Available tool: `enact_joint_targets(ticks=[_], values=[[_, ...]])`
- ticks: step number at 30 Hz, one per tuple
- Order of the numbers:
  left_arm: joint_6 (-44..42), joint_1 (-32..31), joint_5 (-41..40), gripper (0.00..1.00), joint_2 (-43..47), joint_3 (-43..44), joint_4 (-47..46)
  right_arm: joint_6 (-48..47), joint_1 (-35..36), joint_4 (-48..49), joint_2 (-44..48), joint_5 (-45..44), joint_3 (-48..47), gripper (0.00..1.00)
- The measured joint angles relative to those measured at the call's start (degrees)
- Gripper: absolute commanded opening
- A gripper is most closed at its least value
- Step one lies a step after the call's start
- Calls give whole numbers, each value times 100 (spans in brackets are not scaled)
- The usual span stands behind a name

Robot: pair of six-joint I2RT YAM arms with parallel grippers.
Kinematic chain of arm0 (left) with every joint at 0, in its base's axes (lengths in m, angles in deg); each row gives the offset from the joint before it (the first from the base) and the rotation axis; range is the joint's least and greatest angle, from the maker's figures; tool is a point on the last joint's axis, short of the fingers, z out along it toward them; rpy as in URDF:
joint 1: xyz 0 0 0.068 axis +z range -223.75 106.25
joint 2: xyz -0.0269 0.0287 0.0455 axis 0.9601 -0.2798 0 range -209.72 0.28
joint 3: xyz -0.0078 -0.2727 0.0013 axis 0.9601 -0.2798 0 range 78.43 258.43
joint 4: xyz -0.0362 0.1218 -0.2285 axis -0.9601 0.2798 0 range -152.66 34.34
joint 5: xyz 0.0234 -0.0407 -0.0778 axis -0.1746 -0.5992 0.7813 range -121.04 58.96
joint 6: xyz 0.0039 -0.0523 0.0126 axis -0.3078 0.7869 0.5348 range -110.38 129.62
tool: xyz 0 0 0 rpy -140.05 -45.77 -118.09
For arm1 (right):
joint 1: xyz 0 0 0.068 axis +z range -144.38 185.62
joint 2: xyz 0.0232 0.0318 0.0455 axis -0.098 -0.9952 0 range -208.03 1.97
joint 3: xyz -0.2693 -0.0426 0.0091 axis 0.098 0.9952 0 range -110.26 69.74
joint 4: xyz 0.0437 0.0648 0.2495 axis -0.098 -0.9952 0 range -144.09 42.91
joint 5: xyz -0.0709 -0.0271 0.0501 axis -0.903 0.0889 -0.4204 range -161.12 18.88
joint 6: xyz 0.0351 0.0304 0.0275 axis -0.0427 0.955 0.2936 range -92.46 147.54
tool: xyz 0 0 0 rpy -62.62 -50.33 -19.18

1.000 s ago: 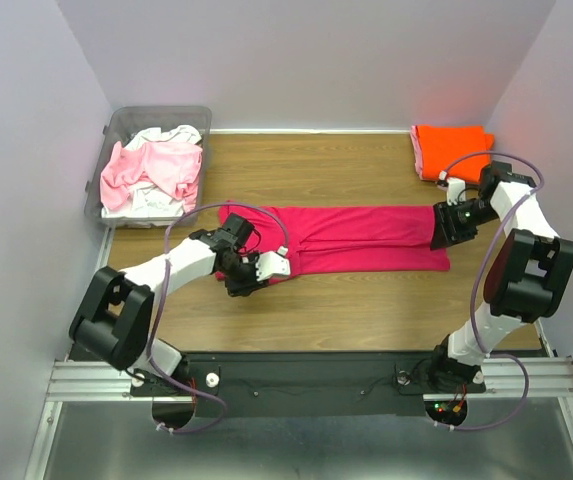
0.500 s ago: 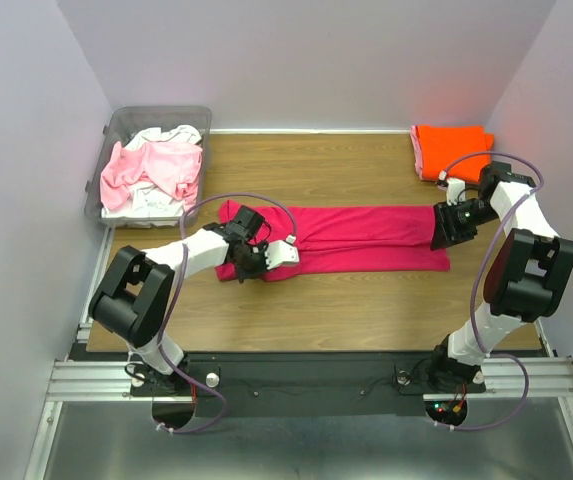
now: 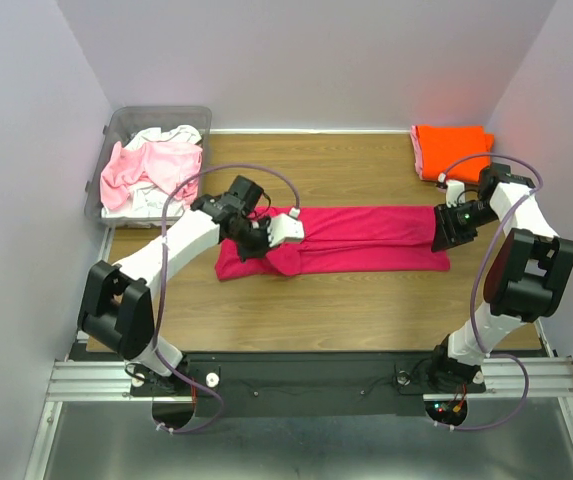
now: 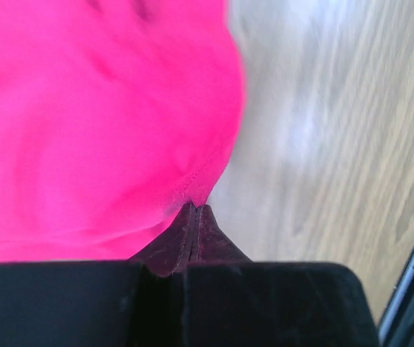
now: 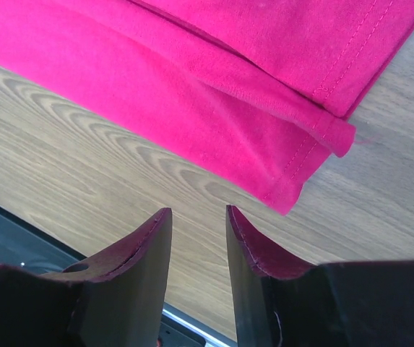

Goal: Fold and stack the t-shirts
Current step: Fold the tshirt

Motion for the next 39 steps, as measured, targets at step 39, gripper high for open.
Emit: enact_joint_targets(ticks=[39], values=[[1351, 1589, -107, 0, -3355, 3182, -1609, 72, 0, 525, -901, -131, -337, 34]])
